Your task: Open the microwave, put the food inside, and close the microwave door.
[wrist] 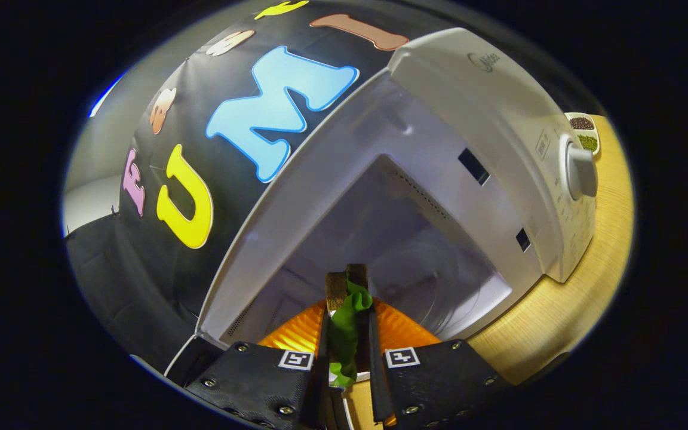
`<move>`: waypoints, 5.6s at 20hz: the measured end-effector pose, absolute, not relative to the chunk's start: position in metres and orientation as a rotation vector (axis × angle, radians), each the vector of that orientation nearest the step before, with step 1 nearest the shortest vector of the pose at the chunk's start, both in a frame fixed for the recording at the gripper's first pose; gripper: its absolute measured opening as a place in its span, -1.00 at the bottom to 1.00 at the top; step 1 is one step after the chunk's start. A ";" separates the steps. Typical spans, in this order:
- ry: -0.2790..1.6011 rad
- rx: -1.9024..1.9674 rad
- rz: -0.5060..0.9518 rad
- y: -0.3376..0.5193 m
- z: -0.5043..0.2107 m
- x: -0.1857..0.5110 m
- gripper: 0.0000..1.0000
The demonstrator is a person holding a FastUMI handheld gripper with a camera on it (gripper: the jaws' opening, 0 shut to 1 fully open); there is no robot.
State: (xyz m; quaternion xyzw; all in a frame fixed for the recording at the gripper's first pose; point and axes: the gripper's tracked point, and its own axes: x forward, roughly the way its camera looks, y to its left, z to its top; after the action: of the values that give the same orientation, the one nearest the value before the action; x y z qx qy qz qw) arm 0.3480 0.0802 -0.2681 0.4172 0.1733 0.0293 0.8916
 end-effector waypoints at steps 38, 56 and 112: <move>0.139 0.168 0.271 0.124 -0.062 0.054 0.94; 0.243 0.118 0.720 0.295 -0.096 -0.047 0.95; 0.416 0.098 0.151 0.026 -0.228 0.244 -0.98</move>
State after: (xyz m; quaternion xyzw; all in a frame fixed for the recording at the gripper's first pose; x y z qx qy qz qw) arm 0.2444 0.0263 -0.2276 0.0486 0.2064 0.0749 0.9744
